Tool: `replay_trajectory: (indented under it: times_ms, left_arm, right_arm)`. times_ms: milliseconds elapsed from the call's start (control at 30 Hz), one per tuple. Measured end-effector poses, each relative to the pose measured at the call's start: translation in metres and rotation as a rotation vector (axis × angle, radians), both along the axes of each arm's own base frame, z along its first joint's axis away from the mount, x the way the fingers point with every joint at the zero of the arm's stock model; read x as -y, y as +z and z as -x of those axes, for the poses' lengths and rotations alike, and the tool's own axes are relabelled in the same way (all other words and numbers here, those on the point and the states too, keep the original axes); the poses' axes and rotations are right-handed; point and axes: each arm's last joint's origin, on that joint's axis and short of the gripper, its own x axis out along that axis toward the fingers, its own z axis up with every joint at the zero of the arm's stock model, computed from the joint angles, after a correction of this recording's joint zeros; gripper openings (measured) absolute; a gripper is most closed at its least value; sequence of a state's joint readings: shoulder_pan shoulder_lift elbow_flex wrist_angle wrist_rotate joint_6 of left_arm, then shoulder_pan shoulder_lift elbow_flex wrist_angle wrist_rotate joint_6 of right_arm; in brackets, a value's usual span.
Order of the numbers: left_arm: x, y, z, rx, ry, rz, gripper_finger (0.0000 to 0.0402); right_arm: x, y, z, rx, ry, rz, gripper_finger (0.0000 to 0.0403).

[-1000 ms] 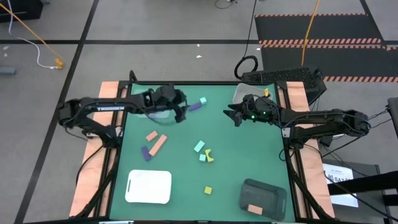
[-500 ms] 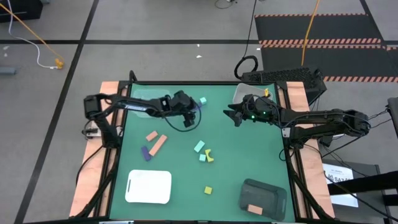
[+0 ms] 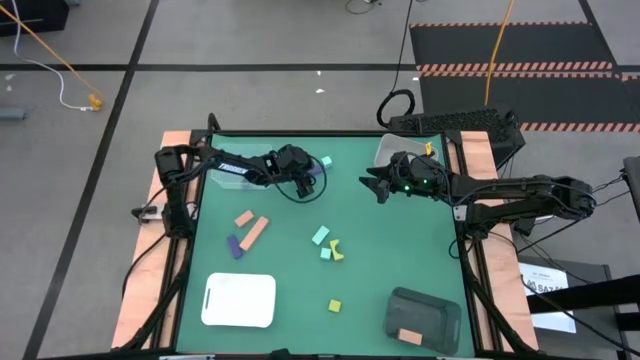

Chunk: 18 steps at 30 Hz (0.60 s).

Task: Sort & place blocks by color
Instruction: Put the top violet block into the transparent bin

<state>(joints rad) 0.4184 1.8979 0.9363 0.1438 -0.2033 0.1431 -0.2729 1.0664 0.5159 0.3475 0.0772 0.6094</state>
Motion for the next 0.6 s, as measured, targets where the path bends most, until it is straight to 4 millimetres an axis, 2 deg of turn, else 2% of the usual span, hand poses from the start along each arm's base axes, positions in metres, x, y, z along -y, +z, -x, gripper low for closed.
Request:
replay_trajectory:
  times_ms: [233,600]
  left_arm:
    - [0.0002,-0.0001,0.0004,-0.023,-0.019,-0.021,0.0227]
    - [0.0026,-0.0017,0.0026,-0.098,-0.077,-0.042,0.0126]
  right_arm:
    - [0.0,0.0,0.0,0.0,0.0,0.0,0.0263]
    - [0.0,0.0,0.0,0.0,0.0,0.0,0.0263]
